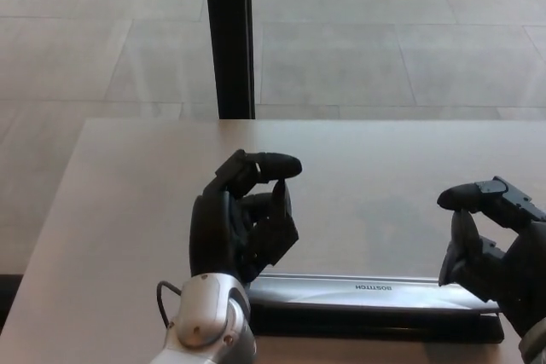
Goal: A hole pucnch is kept on the middle on the desk infront of the robot and the robot uses both its hands as fists to press on it and use it
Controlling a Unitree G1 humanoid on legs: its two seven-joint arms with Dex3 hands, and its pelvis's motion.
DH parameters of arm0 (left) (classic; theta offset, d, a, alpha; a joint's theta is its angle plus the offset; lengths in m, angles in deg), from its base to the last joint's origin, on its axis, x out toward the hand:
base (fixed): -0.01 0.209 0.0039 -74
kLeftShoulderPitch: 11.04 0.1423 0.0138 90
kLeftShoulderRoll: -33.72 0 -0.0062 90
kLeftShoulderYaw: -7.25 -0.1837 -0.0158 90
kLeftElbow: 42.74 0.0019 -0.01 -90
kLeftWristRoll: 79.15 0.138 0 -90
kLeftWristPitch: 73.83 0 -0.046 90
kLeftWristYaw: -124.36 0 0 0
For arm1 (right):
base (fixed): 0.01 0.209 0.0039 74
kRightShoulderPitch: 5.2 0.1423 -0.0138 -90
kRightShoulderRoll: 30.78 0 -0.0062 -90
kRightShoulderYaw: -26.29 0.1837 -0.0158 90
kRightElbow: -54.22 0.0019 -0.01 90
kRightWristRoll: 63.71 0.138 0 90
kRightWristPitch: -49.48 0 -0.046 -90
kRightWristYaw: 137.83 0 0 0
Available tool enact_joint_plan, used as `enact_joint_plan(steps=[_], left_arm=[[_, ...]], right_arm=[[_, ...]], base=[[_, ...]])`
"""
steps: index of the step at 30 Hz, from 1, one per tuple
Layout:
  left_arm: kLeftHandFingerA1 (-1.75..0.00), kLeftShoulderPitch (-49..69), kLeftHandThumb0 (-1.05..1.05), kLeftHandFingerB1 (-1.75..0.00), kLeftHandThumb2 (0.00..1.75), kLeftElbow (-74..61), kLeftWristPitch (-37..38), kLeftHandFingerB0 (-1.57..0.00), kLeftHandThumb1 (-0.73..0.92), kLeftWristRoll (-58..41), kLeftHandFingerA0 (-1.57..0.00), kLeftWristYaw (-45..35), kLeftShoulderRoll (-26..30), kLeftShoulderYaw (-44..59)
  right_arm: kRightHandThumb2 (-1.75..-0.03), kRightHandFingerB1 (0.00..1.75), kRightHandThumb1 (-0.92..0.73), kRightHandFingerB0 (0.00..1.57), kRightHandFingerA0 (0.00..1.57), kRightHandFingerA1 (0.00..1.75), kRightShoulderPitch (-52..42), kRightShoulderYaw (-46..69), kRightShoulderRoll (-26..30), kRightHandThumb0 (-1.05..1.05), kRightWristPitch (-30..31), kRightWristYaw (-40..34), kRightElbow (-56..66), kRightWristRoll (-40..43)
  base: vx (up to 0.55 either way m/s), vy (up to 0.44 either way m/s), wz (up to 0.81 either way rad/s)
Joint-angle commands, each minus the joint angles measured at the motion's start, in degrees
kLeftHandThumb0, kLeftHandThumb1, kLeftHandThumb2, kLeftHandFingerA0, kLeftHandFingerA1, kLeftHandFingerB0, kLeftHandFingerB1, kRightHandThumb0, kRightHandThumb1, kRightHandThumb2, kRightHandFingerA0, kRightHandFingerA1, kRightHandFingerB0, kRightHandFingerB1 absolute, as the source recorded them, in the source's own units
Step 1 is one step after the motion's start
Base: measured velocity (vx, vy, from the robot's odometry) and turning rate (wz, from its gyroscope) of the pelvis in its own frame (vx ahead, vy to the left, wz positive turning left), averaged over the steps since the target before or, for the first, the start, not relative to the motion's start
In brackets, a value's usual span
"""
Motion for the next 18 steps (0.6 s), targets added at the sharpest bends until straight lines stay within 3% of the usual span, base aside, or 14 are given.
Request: enact_joint_plan(steps=[1,7,11,13,14,15,18], left_arm=[[-1.75,14.8,-0.33,-1.48,0.78,11.0,11.1,-0.53,0.84,-3.4,-0.91,8.2,-21.9,-5.0],[-1.75,16.4,-0.35,-1.43,0.76,16.8,15.0,-0.58,0.84,-2.2,-0.86,9.6,-22.5,-8.8],[-1.75,16.9,-0.34,-1.41,0.72,23.0,22.3,-0.51,0.86,0.7,-0.83,14.7,-25.5,-10.6],[-1.75,16.2,-0.35,-1.40,0.72,25.4,24.8,-0.51,0.87,1.8,-0.83,16.2,-26.0,-10.9],[-1.75,16.0,-0.35,-1.36,0.72,26.7,26.3,-0.52,0.88,2.1,-0.84,16.7,-26.4,-11.0],[-1.75,15.8,-0.35,-1.28,0.70,28.6,28.3,-0.53,0.89,3.0,-0.83,18.1,-27.0,-11.2],[-1.75,14.6,-0.35,-1.32,0.72,31.4,30.7,-0.52,0.89,6.7,-0.84,21.3,-25.8,-13.2]], right_arm=[[-0.98,1.43,-0.63,0.78,1.06,1.75,-0.6,-0.4,-2.6,-0.41,-6.6,-2.1,-5.7,-5.5],[-0.97,1.47,-0.63,0.78,1.06,1.75,-2.4,-0.2,-4.4,-0.40,-7.9,-2.6,-6.4,-5.8],[-0.92,1.54,-0.63,0.73,1.05,1.75,-4.0,0.3,-6.8,-0.41,-11.2,-5.1,-8.1,-7.3],[-0.95,1.49,-0.62,0.80,1.06,1.75,-4.2,0.7,-7.8,-0.41,-12.4,-5.8,-9.1,-7.5],[-0.91,1.51,-0.62,0.76,1.06,1.75,-4.4,1.1,-8.9,-0.42,-12.9,-6.5,-9.4,-7.3],[-0.97,1.50,-0.61,0.81,1.08,1.75,-4.8,1.6,-9.6,-0.41,-14.7,-6.7,-10.6,-7.2],[-0.94,1.53,-0.61,0.77,1.07,1.75,-5.4,2.4,-11.3,-0.43,-17.9,-8.0,-12.8,-7.9]], base=[[0.00,0.000,0.00],[0.00,0.000,0.00],[0.00,0.000,0.00],[0.00,0.000,0.00],[0.00,0.000,0.00],[0.00,0.000,0.00],[0.00,0.000,0.00]])
